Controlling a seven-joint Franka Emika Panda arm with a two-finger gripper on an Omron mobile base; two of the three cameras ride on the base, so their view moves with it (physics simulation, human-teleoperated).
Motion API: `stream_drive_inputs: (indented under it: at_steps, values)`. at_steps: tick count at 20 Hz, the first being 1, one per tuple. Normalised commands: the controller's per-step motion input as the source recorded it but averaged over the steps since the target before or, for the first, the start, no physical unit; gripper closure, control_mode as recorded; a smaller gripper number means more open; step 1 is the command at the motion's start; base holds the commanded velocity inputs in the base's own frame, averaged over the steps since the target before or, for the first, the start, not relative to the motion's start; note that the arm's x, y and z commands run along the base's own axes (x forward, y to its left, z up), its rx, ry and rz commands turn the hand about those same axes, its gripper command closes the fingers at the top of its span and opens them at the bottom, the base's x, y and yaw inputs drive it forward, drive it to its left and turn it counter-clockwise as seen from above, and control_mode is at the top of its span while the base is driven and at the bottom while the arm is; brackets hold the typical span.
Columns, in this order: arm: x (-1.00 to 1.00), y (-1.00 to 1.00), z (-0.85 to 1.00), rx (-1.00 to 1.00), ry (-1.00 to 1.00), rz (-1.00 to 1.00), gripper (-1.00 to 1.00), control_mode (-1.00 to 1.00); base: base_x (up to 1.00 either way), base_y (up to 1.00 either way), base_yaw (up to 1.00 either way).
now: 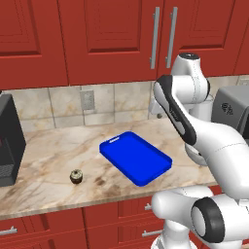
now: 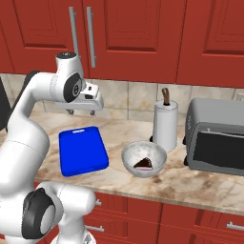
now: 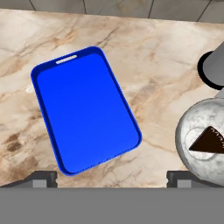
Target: Place the bowl with cake and the cupcake onto the tray.
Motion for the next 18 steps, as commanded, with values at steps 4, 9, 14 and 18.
stream_drive_inputs:
  at_steps: [4, 9, 14, 18]
  values:
    - [0.00, 0.00, 0.00, 0.00, 0.00, 0.00, -1.00, -1.00, 0.00, 0.00, 0.00]
    - [0.00, 0.00, 0.00, 0.00, 0.00, 0.00, -1.00, -1.00, 0.00, 0.00, 0.00]
    - [0.00, 0.00, 0.00, 0.00, 0.00, 0.00, -1.00, -1.00, 0.00, 0.00, 0.00]
    - [0.00, 0.00, 0.00, 0.00, 0.00, 0.00, -1.00, -1.00, 0.00, 0.00, 0.00]
